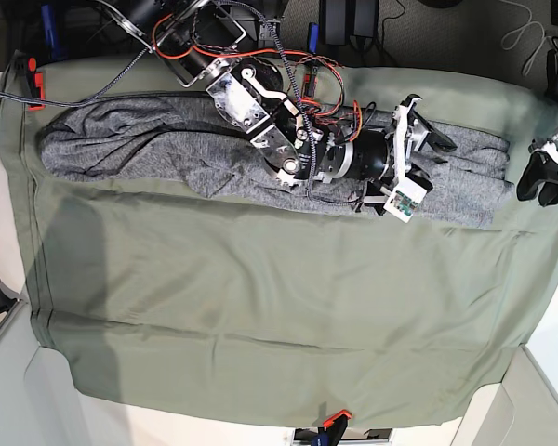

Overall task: Fold the T-shirt properly
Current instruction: 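Release the sleeve and sweep the right gripper along the folded strip, then grasp the strip end with the left gripper and push it toward the right gripper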

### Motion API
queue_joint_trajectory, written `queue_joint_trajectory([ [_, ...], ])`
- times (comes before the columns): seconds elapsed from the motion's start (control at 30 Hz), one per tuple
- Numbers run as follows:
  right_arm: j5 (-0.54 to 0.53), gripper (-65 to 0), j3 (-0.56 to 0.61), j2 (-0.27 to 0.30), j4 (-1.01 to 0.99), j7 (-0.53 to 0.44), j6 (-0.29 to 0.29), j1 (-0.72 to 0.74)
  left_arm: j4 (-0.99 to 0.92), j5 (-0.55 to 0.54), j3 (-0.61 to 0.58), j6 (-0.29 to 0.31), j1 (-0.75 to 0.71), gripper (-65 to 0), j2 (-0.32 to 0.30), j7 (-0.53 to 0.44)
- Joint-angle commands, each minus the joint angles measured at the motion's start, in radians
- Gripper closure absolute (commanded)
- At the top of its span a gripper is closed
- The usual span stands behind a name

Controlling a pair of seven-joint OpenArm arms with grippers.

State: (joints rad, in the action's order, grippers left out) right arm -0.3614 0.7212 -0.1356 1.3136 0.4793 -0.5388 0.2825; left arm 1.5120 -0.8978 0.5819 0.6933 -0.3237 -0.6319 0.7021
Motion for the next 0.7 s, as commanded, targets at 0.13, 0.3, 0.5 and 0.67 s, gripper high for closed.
queue_joint_trajectory([
  [0.13,-0.016,-42.4,-0.093,-0.016,0.078,-0.027,-0.007,0.021,0.011,0.005,0.009,0.005,0.005,-38.0,-0.025,-0.031],
  [0.3,-0.024,-42.4,-0.256,-0.016,0.208,0.019,-0.003,0.021,-0.068,0.058,0.009,-0.062,0.011,-38.0,-0.025,-0.109],
  [0.5,-0.085,-42.4,-0.423,-0.016,0.265,0.159,-0.003,0.021,-0.23,-0.014,0.009,-0.053,0.056,-38.0,-0.024,-0.114],
  [0.67,-0.162,-42.4,-0.537,-0.014,0.267,0.225,-0.004,-0.013,-0.363,-0.18,-0.003,0.005,0.129,-38.1,-0.025,0.018],
])
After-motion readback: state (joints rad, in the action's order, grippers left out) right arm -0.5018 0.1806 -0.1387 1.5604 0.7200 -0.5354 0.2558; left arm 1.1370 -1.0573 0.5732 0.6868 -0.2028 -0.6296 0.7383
